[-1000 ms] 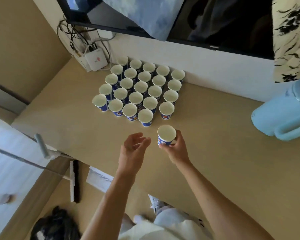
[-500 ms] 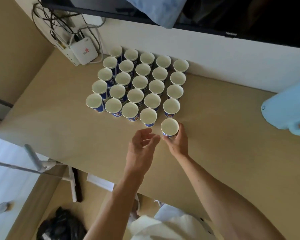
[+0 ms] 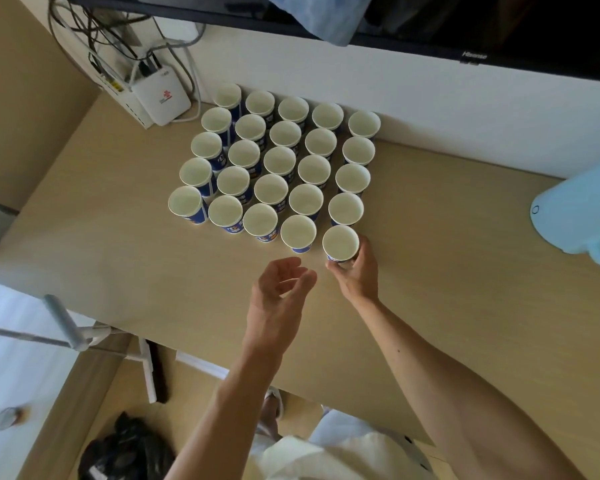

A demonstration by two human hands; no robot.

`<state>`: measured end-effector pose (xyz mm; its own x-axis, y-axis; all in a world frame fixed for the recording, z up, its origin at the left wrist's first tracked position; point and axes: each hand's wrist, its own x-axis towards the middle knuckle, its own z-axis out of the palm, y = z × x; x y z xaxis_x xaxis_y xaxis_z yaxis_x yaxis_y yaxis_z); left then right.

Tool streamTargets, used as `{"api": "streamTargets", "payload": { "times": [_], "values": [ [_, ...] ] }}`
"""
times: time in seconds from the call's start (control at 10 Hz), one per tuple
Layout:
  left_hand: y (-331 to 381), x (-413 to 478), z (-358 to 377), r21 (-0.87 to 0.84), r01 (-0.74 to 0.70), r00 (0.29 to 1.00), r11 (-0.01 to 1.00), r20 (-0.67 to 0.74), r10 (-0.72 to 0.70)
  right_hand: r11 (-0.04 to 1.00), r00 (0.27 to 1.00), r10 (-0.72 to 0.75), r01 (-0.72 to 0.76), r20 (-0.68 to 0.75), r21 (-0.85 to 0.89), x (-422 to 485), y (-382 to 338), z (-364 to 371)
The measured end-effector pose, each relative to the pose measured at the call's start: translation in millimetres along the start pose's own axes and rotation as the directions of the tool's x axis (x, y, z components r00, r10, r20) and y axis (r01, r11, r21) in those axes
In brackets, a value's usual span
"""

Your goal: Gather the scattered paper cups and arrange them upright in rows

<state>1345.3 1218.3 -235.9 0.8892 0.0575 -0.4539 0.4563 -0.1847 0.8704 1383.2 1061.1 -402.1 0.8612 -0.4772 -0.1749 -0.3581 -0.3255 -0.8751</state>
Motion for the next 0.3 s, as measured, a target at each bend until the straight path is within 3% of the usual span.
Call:
{"api": "streamTargets", "payload": {
  "times": [0.3],
  "values": [
    [-5.0, -14.0, -2.8, -0.007, 0.002, 1.000, 1.000, -0.001, -0.002, 1.000, 1.000, 0.009, -0.009, 0.006, -0.003, -18.8, 11.3, -10.1]
  ]
}}
